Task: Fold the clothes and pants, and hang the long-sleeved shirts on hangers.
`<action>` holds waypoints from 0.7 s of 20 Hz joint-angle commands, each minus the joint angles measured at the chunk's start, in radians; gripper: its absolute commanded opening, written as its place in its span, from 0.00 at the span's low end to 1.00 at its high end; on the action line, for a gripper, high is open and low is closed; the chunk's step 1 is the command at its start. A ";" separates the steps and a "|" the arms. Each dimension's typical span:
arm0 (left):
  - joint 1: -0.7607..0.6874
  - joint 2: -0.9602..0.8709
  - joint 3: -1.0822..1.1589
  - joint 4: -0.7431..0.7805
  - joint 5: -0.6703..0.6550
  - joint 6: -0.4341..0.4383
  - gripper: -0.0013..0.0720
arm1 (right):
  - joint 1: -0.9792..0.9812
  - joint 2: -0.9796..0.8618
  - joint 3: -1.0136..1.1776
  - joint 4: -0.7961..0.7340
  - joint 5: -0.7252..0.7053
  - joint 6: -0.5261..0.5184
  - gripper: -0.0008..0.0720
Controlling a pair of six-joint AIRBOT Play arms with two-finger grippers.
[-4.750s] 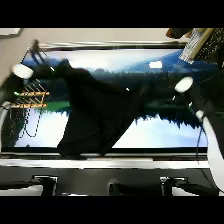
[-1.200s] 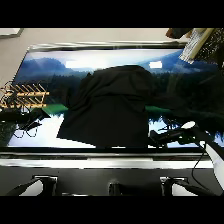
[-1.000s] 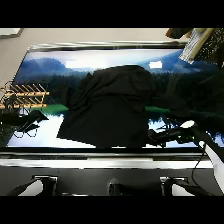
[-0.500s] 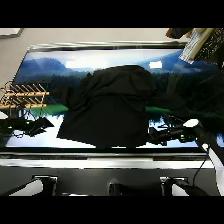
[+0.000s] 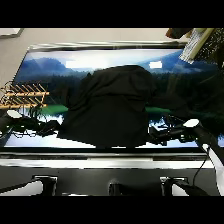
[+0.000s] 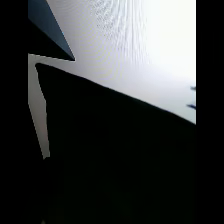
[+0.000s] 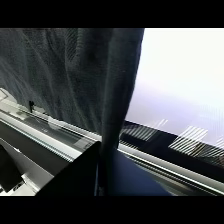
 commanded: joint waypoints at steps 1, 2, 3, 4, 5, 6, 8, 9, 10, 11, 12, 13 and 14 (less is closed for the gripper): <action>-0.050 -0.028 -0.002 -0.028 0.019 0.004 0.90 | 0.001 0.001 0.001 0.017 -0.009 0.006 0.05; -0.064 -0.027 -0.002 -0.042 0.026 0.004 0.54 | 0.001 0.001 0.001 0.036 -0.022 0.006 0.05; -0.074 -0.027 -0.002 -0.063 0.028 0.004 0.12 | 0.001 0.001 0.001 0.063 -0.034 0.006 0.05; -0.081 -0.026 0.001 -0.100 0.026 0.001 0.05 | 0.001 0.001 0.001 0.110 -0.048 0.002 0.05; -0.083 -0.026 0.010 -0.170 0.019 0.000 0.04 | 0.001 0.001 0.005 0.166 -0.059 -0.018 0.05; -0.084 -0.025 0.032 -0.256 0.010 0.000 0.04 | 0.001 0.001 0.026 0.211 -0.066 -0.036 0.05; -0.103 -0.011 0.122 -0.380 0.002 0.000 0.04 | 0.001 0.001 0.140 0.224 -0.066 -0.040 0.05; -0.123 0.000 0.193 -0.404 0.002 0.000 0.04 | 0.001 0.001 0.224 0.223 -0.066 -0.040 0.05; -0.149 0.011 0.284 -0.407 0.002 -0.001 0.04 | 0.001 0.001 0.334 0.222 -0.071 -0.039 0.05; -0.179 0.021 0.397 -0.407 0.004 -0.001 0.04 | 0.001 0.001 0.455 0.217 -0.079 -0.038 0.05; -0.207 0.027 0.526 -0.407 0.005 -0.001 0.04 | 0.001 0.000 0.577 0.201 -0.090 -0.022 0.05; -0.230 0.028 0.658 -0.407 0.008 -0.001 0.04 | 0.001 0.001 0.705 0.175 -0.103 -0.001 0.05; -0.251 0.029 0.805 -0.407 0.027 -0.011 0.04 | 0.001 0.001 0.846 0.140 -0.116 0.027 0.05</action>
